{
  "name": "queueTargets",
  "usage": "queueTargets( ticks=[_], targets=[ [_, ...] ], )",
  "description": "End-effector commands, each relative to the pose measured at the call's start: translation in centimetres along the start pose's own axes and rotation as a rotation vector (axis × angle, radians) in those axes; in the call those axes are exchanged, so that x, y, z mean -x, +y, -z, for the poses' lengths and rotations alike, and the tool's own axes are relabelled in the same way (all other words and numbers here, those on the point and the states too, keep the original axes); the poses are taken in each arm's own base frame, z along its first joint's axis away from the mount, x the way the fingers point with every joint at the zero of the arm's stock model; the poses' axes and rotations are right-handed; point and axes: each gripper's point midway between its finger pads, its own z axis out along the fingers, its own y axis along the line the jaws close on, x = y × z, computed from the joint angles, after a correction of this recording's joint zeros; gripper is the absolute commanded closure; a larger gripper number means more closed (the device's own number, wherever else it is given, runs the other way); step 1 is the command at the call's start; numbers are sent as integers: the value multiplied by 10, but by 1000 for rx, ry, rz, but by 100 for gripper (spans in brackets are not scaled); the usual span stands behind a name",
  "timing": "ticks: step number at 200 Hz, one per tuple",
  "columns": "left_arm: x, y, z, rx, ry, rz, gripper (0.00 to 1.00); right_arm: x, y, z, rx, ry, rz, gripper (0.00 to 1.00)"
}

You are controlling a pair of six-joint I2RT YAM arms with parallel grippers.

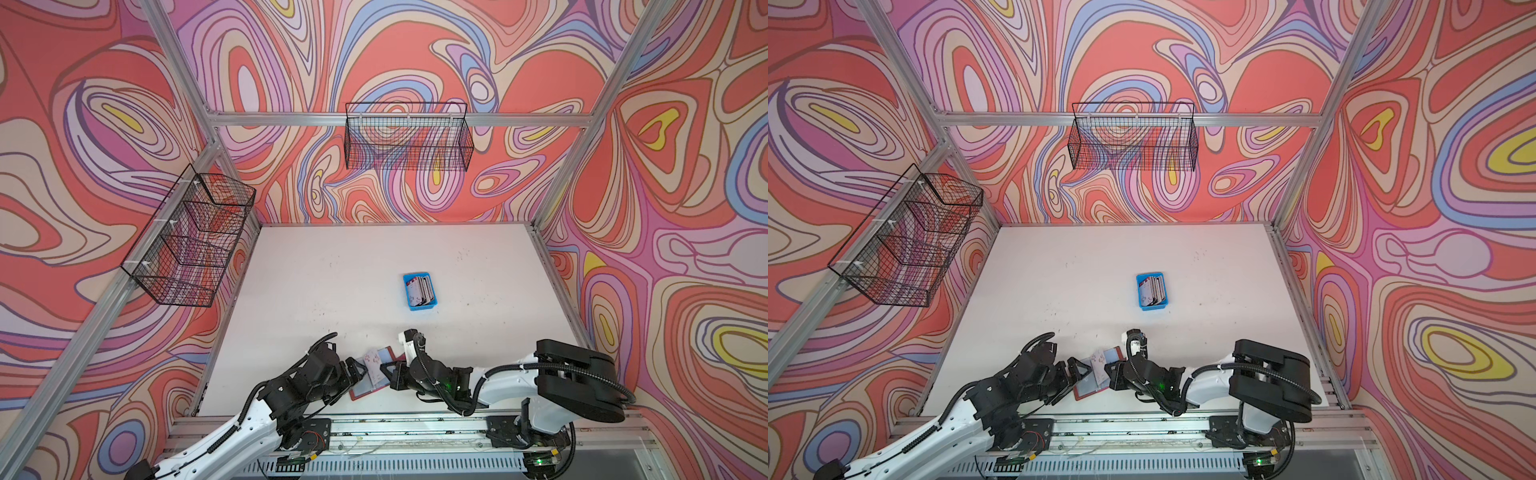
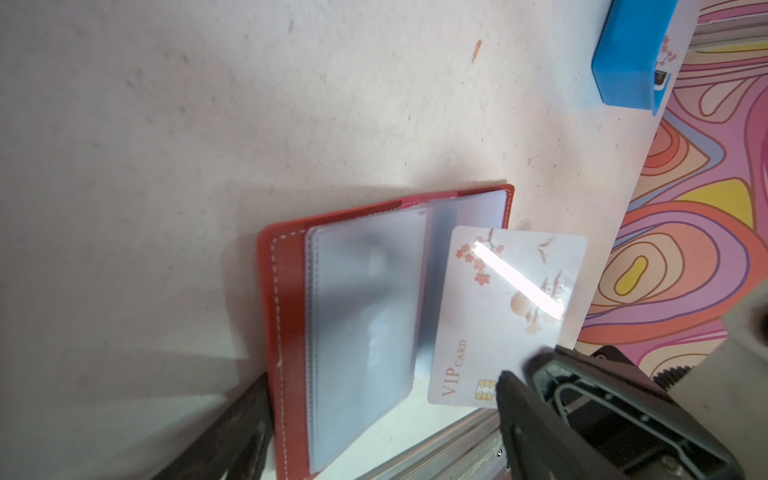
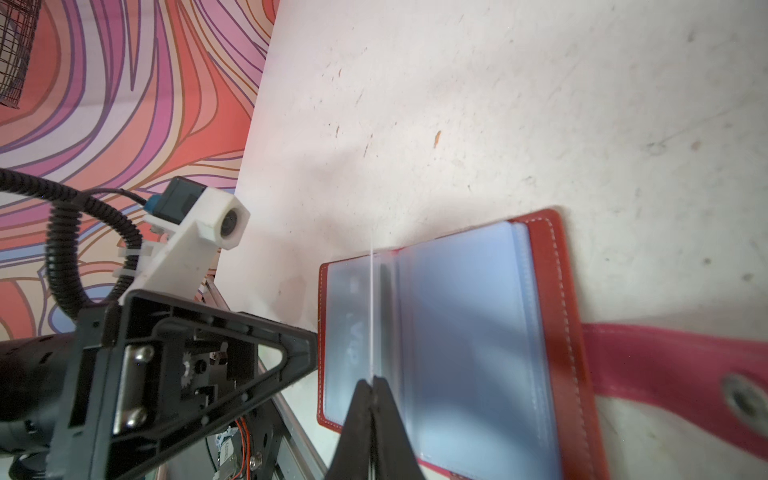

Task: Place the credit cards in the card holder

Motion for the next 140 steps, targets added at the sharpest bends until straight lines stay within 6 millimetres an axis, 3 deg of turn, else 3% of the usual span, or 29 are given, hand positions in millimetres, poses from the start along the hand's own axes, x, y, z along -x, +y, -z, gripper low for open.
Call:
queueTargets(
  ticks=[1, 140],
  targets=[
    [0, 28, -3, 103, -12, 4, 15, -4, 0, -4, -2, 9, -2, 100],
    [0, 29, -2, 109, -14, -2, 15, -22, -2, -25, 36, 68, -38, 100]
  ],
)
